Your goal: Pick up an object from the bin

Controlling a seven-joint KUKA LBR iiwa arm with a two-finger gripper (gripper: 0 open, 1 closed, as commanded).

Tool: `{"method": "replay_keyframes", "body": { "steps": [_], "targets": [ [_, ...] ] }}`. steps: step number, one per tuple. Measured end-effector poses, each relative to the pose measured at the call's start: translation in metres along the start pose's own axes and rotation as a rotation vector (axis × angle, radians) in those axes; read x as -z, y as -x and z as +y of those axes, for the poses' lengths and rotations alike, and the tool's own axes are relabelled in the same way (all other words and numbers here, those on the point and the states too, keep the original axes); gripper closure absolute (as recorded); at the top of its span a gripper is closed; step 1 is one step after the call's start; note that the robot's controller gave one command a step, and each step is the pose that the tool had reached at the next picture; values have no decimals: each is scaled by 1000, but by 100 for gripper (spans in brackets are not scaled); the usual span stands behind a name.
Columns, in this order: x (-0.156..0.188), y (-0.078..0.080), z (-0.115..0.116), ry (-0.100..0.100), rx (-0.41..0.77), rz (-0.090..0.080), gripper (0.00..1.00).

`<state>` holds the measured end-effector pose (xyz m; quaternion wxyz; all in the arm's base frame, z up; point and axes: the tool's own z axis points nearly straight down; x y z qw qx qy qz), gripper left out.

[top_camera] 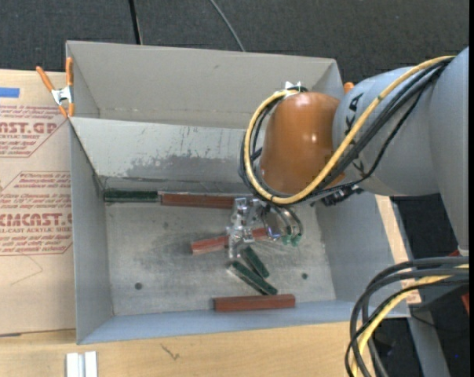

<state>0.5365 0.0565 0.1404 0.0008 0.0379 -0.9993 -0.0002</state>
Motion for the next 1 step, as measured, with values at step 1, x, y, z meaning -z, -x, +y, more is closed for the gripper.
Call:
{"method": "replay_keyframes", "body": {
  "steps": [1],
  "targets": [
    [13,0,0,0,0,-2,100]
  ]
}}
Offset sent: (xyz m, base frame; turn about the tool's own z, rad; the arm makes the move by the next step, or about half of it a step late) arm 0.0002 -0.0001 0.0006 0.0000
